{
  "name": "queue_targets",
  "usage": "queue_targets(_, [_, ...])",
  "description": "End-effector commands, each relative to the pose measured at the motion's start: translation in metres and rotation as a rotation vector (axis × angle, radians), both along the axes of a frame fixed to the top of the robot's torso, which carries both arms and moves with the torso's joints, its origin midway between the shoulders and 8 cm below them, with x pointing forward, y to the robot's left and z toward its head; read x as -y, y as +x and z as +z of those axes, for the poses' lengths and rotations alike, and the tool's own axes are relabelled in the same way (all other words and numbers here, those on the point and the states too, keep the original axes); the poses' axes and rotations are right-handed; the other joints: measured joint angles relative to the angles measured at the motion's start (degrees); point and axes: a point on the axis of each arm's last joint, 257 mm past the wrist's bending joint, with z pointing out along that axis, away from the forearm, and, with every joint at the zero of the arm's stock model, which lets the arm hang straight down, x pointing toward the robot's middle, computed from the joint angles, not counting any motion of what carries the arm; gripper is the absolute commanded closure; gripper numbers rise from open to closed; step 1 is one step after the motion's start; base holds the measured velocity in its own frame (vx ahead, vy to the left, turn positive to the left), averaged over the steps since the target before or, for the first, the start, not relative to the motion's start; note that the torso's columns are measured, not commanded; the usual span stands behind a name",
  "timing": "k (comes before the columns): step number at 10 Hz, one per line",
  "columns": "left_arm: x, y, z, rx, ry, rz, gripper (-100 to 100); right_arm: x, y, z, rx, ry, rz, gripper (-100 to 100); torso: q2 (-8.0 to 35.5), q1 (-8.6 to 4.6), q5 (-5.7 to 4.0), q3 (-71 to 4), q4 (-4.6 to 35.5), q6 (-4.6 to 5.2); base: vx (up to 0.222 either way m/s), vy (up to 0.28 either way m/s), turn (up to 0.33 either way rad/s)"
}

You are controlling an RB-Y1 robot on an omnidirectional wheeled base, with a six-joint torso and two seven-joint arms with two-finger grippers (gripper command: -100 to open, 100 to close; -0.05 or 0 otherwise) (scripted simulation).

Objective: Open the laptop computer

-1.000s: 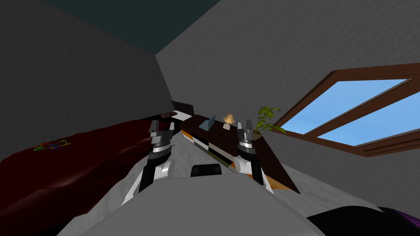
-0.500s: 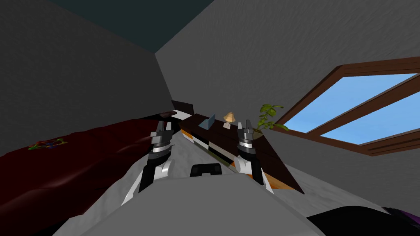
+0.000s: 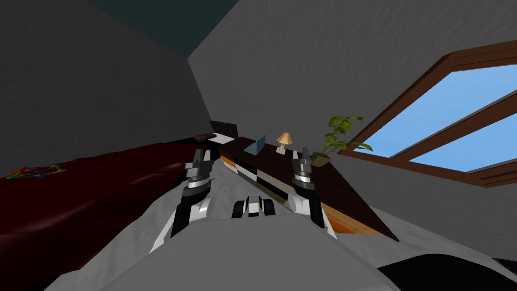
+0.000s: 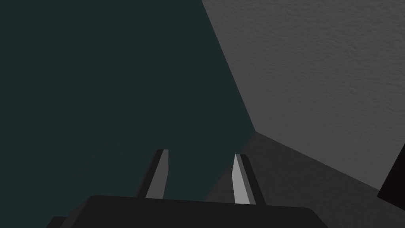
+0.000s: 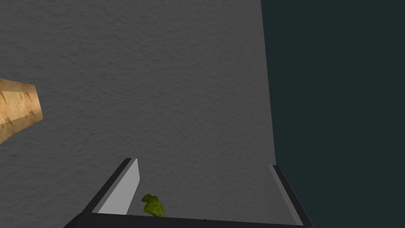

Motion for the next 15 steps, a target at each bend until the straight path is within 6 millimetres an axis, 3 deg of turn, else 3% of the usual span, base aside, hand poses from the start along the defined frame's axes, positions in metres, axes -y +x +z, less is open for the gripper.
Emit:
queue_targets(1, [0.007,0.009,-0.007,-0.033,0.062,-0.018,-100,0.000,0.000,0.000,-0.001,0.000,0.000,0,1.9,0.00,0.00,-4.0,1.9,0.01,0.013,-0.006,-0.078])
queue_targets(7, [0.017,0.055,-0.040,-0.166,0.210,-0.004,-100,0.000,0.000,0.000,-0.001,0.000,0.000,0,2.6,0.00,0.00,-5.4,2.7,-0.01,0.030,-0.010,-0.138])
queue_targets(15, [0.016,0.113,-0.084,-0.331,0.372,0.067,-100,0.000,0.000,0.000,-0.001,0.000,0.000,0,2.6,0.01,0.00,-5.4,2.7,0.00,0.033,-0.010,-0.148])
